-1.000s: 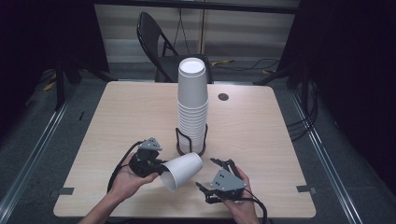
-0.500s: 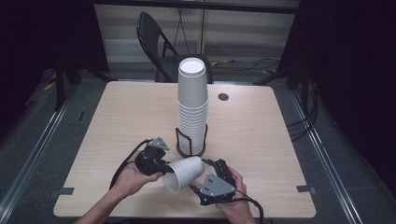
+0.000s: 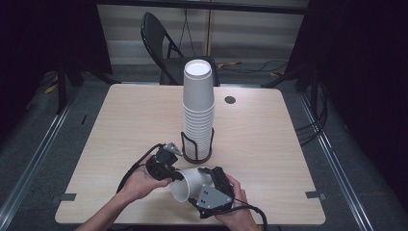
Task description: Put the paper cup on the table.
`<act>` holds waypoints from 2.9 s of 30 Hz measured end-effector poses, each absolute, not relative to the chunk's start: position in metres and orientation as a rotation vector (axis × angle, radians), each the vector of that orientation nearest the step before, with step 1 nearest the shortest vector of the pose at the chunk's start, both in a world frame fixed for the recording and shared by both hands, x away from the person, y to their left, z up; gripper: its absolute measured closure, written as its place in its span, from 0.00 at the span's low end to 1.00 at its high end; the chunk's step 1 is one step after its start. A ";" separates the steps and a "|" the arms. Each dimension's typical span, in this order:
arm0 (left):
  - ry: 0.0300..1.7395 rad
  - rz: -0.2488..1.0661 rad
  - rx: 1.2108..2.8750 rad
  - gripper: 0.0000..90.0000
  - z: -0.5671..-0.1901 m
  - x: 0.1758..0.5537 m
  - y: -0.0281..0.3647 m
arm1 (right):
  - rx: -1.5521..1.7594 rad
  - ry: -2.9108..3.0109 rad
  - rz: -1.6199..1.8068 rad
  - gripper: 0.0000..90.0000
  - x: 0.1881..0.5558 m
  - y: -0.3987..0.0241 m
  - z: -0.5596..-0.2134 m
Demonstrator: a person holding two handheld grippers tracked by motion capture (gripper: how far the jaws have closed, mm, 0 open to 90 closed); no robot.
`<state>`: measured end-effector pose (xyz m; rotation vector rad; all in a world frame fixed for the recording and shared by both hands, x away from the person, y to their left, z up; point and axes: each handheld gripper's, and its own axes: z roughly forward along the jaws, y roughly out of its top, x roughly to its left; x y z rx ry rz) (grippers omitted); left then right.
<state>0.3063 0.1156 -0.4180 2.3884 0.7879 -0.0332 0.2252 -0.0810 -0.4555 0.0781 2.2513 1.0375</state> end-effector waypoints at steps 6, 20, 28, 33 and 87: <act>0.810 -0.069 2.392 0.96 -0.418 0.310 0.115 | 0.052 2.233 1.036 0.08 0.223 -0.074 -0.455; 0.814 -0.123 2.342 0.97 -0.415 0.309 0.109 | 0.097 2.211 1.092 0.08 0.223 -0.061 -0.451; 0.792 -0.168 2.330 0.97 -0.417 0.307 0.103 | 0.099 2.205 1.108 0.09 0.225 -0.054 -0.450; 0.809 -0.152 2.316 0.97 -0.418 0.306 0.102 | 0.114 2.210 1.109 0.10 0.225 -0.055 -0.450; 0.749 0.017 1.811 0.34 -0.412 0.298 0.146 | 0.535 2.159 1.336 0.13 0.250 -0.099 -0.441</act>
